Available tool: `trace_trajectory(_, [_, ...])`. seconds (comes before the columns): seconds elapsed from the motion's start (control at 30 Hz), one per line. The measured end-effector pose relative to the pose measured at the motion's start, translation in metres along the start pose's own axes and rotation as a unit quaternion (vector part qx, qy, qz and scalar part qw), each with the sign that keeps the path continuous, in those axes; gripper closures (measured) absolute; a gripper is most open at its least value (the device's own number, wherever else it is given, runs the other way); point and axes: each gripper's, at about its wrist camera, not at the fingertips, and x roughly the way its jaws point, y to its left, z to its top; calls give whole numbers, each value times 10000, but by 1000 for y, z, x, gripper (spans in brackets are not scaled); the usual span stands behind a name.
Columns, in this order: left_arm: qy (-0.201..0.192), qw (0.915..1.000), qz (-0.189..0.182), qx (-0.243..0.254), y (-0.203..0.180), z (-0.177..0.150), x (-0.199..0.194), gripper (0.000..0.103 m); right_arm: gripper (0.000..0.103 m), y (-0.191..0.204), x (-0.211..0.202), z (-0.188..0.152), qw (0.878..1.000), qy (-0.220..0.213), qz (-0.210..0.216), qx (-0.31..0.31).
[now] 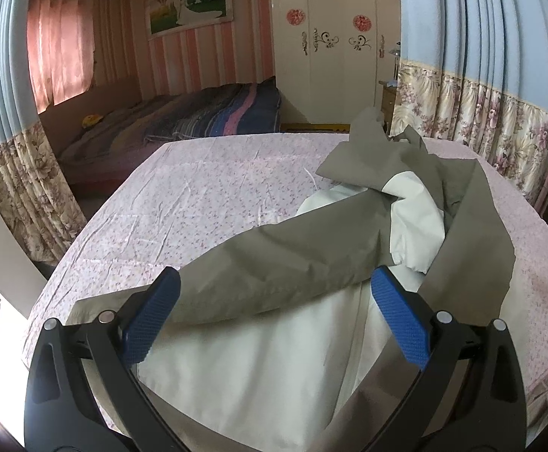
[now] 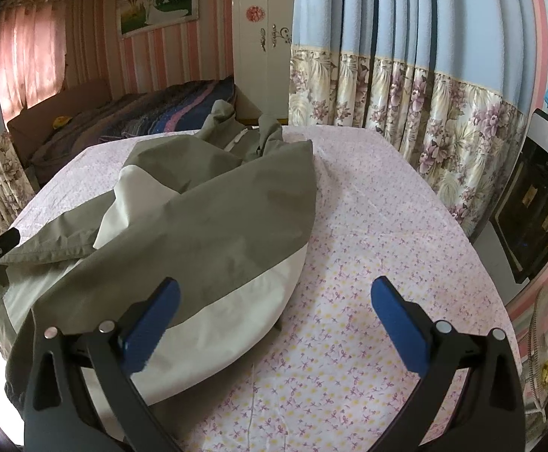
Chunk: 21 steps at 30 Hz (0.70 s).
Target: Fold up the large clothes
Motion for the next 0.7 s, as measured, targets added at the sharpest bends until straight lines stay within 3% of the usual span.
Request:
trace_trajectory(0.47, [-352,9971,-360,564,-50,41,11,3,2,-2,17,23,9998,-102,-57,-137])
trace_trajectory(0.7, [-225,9943,-730,742,-86,56,33,3,2,-21,34,37,9998,-101,-193,21])
